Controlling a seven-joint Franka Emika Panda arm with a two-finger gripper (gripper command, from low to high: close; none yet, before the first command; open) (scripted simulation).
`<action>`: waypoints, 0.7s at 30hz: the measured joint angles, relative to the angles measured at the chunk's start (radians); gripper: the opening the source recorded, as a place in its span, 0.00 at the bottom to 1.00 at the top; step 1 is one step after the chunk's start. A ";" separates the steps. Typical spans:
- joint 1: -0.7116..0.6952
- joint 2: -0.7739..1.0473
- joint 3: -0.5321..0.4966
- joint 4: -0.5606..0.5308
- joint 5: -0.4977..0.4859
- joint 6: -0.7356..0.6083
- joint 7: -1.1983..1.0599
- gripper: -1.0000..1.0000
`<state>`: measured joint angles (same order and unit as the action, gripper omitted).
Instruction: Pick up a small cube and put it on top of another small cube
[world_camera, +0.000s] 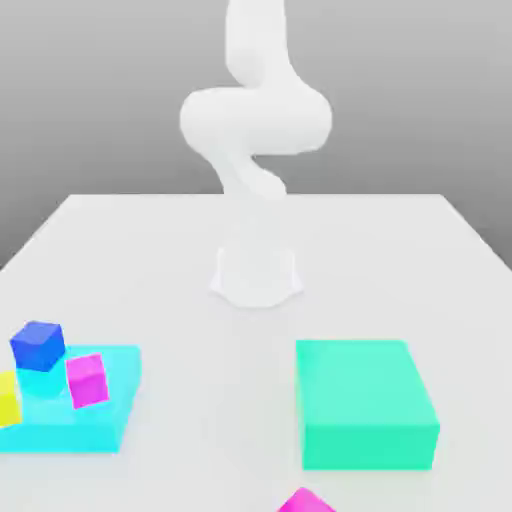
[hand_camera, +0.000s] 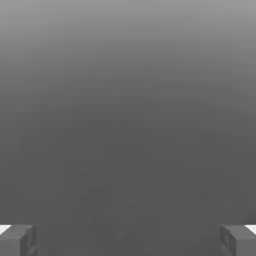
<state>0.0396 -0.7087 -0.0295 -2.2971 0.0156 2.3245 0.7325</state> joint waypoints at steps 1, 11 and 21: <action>0.015 0.039 -0.012 0.001 0.009 0.010 -0.030 0.50; 0.140 0.406 -0.103 0.014 0.096 0.106 -0.319 0.50; 0.190 0.766 -0.111 0.025 0.157 0.204 -0.587 0.50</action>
<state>0.2295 0.0574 -0.1401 -2.2722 0.1722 2.5285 0.1458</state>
